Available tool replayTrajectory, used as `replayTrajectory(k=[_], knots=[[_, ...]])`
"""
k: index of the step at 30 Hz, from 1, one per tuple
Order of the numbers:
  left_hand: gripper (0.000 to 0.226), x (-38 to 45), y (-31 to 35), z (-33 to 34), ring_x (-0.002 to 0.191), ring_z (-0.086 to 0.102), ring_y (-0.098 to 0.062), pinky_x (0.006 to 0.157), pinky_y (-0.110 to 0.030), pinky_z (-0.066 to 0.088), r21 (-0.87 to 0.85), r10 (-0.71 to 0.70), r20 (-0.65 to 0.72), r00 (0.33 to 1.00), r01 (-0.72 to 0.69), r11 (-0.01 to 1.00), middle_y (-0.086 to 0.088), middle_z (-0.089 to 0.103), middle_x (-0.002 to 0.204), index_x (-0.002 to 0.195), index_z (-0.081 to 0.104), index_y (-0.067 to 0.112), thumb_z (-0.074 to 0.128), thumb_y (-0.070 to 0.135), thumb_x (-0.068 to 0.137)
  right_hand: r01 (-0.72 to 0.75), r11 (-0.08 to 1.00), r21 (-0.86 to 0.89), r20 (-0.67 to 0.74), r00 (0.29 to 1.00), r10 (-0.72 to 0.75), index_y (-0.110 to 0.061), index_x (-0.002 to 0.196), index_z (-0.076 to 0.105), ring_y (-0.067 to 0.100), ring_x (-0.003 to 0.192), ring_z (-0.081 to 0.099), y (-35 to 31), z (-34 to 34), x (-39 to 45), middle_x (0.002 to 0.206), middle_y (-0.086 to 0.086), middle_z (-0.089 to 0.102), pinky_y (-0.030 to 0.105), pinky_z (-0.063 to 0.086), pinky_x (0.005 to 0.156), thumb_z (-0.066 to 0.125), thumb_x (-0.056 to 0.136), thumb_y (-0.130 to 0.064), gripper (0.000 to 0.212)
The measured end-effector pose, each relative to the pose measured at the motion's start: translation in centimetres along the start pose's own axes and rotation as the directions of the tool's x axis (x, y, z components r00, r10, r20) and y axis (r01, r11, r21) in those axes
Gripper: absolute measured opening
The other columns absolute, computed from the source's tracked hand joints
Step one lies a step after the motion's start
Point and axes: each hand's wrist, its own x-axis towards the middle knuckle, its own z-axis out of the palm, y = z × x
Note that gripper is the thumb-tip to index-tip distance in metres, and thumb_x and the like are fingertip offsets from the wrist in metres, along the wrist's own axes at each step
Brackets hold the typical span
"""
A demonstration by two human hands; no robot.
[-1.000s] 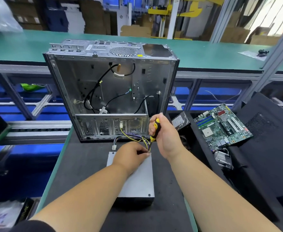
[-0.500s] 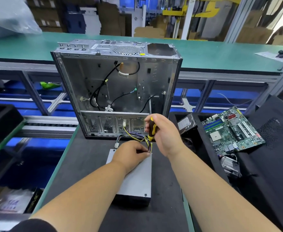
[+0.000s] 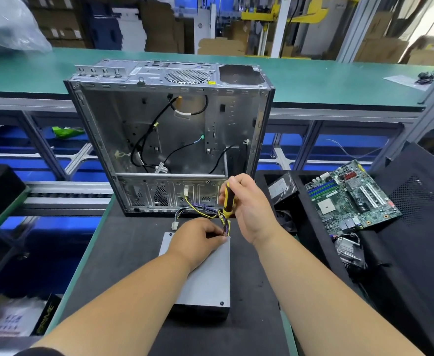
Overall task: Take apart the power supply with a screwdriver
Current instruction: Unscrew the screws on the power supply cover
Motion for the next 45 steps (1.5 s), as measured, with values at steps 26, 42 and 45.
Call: replayTrajectory(k=[26, 42, 45], knots=[[0.015, 0.1, -0.2, 0.0, 0.088, 0.057, 0.001, 0.079, -0.020, 0.046, 0.025, 0.035, 0.002, 0.999, -0.035, 0.999, 0.017, 0.064, 0.091, 0.091, 0.077, 0.031, 0.075, 0.044, 0.083, -0.055, 0.990, 0.129, 0.009, 0.998, 0.054, -0.007, 0.083, 0.067, 0.014, 0.066, 0.049, -0.8, 0.4, -0.1, 0.068, 0.004, 0.052, 0.025, 0.046, 0.067, 0.036, 0.107, -0.029, 0.045], [0.015, 0.0, 0.0, -0.1, 0.088, 0.058, 0.001, 0.079, -0.022, 0.047, 0.001, 0.044, 0.009, 0.999, -0.044, 0.999, 0.015, 0.063, 0.091, 0.091, 0.077, 0.029, 0.074, 0.043, 0.084, -0.023, 1.000, -0.011, 0.056, 0.998, 0.024, -0.017, 0.082, 0.061, 0.018, 0.077, 0.060, -0.4, 0.2, 0.2, 0.083, 0.001, 0.062, 0.031, 0.051, 0.076, 0.055, 0.091, -0.031, 0.018], [0.016, 0.0, 0.0, -0.2, 0.089, 0.058, -0.001, 0.081, -0.023, 0.048, 0.000, 0.043, 0.013, 0.999, -0.043, 0.999, 0.015, 0.064, 0.092, 0.092, 0.077, 0.029, 0.074, 0.043, 0.084, -0.036, 0.997, -0.068, 0.015, 0.999, 0.038, -0.016, 0.082, 0.068, 0.020, 0.077, 0.063, -1.0, 0.1, 0.3, 0.078, 0.003, 0.065, 0.040, 0.049, 0.079, 0.052, 0.091, -0.026, 0.021]])
